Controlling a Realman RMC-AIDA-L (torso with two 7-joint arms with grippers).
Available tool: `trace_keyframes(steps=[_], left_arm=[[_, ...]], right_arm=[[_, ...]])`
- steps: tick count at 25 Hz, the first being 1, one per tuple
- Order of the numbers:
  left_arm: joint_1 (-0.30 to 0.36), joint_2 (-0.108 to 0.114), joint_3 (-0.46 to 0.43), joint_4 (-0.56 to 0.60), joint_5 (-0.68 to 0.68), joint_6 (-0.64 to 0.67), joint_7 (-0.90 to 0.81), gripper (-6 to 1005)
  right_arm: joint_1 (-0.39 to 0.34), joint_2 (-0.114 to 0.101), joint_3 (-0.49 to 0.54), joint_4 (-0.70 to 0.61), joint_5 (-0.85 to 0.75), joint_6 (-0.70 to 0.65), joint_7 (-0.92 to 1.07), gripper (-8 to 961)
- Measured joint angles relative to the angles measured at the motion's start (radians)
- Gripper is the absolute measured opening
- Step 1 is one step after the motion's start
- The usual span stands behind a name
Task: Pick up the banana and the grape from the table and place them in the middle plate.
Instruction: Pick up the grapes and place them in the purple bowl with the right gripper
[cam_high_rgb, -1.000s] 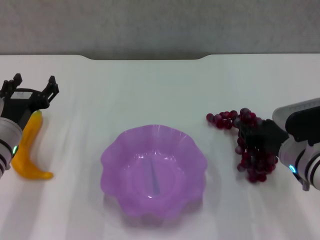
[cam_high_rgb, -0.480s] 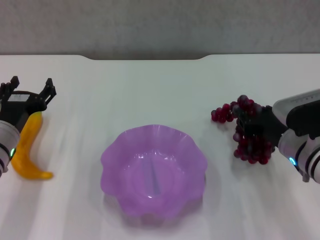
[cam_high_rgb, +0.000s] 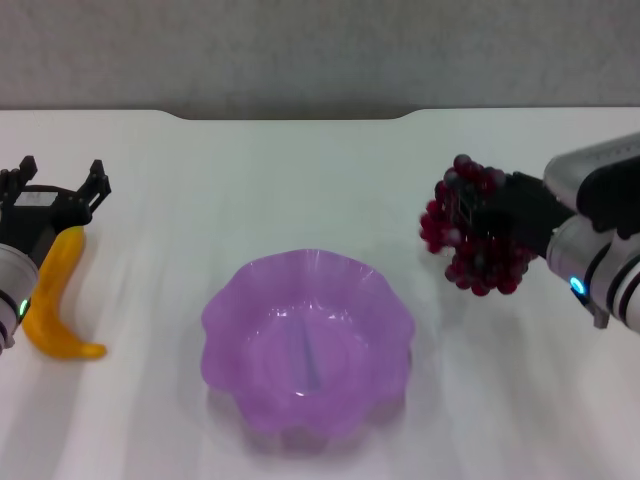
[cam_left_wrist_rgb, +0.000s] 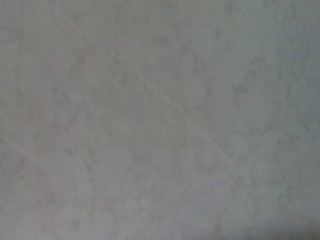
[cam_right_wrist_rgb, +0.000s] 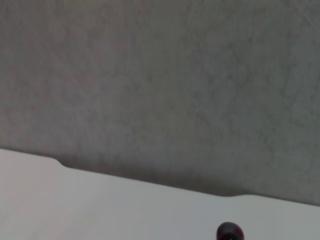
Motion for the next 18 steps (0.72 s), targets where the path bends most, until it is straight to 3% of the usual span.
trace_keyframes(steps=[18], left_arm=[[0.000, 0.002, 0.000, 0.000, 0.000, -0.002, 0.000, 887]], right_arm=[[-0.019, 0.002, 0.028, -0.214, -0.054, 0.151, -0.050, 363]])
